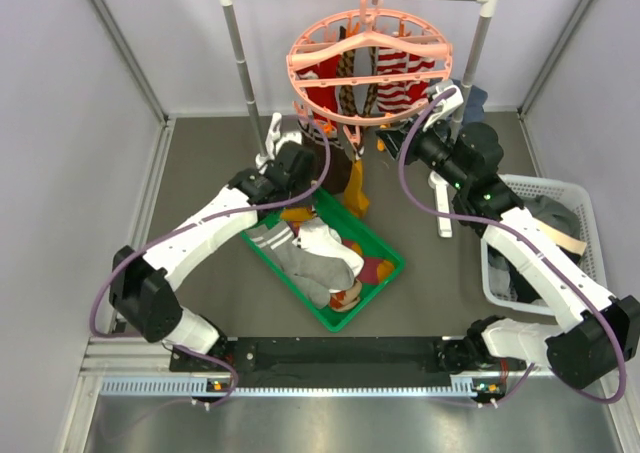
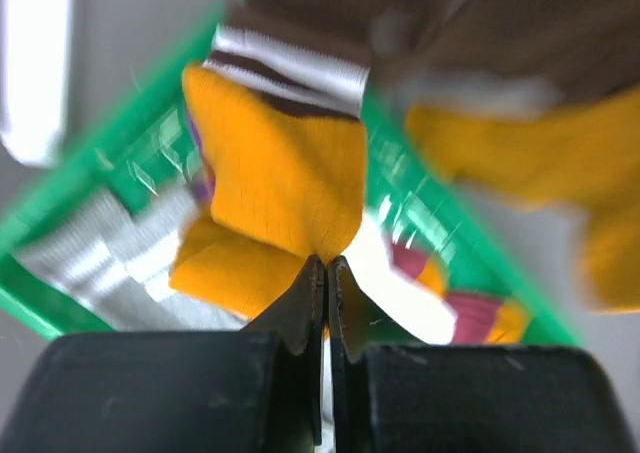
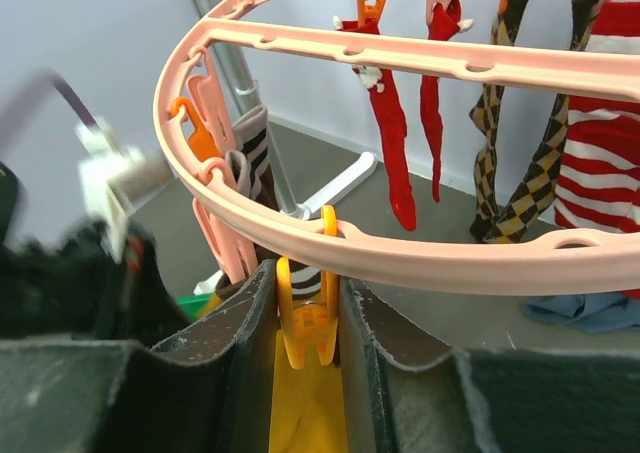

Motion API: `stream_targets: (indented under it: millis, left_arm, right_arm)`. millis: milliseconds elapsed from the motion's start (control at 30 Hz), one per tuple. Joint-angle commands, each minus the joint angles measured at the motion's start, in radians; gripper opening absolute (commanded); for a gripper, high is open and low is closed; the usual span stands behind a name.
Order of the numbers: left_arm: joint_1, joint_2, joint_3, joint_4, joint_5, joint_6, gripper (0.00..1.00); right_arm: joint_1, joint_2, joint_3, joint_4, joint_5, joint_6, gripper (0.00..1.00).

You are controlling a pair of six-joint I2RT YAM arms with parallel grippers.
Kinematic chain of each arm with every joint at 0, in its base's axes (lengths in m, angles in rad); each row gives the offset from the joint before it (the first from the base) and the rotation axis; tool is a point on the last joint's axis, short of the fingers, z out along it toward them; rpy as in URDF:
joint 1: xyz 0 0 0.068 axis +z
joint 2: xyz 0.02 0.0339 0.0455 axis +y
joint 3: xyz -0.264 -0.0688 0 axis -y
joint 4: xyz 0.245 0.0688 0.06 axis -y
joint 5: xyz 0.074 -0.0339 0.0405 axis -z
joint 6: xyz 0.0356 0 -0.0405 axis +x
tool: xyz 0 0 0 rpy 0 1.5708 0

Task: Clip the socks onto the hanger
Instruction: Pick up the sock from the bin.

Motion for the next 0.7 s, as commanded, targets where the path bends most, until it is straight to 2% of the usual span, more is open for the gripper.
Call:
stream_targets:
  millis: [0, 133, 267, 400, 500, 533, 667]
  left_arm:
    - [-0.031, 0.021, -0.186, 0.003, 0.159, -0.08, 0.0]
    - [-0.133, 0.015, -0.294, -0.018, 0.187, -0.179, 0.0]
    - [-0.181, -0.052, -0.378, -0.072, 0.148, -0.247, 0.0]
    - [-0.192, -0.103, -0.403, -0.119, 0.152, -0.269, 0.08]
    - [-0.195, -0.117, -0.366, -0.144, 0.128, -0.249, 0.25]
    - [-0.195, -0.117, -0.328, -0.155, 0.109, -0.241, 0.36]
    - [-0.194, -0.089, -0.225, -0.163, -0.004, -0.184, 0.5]
  right_arm:
    - [0.008, -0.028, -0.013, 0.022, 0.005, -0.013, 0.0]
    - [0.008, -0.028, -0.013, 0.019, 0.005, -0.014, 0.0]
    - [0.008, -0.029, -0.013, 0.02, 0.005, -0.015, 0.0]
    - [0.006, -0.028, -0.018, 0.022, 0.005, -0.013, 0.0]
    - [0.006, -0.031, -0.015, 0.019, 0.008, -0.016, 0.0]
    - [0.006, -0.029, -0.015, 0.019, 0.01, -0.019, 0.0]
    - [0.006, -0.029, -0.012, 0.017, 0.013, -0.021, 0.0]
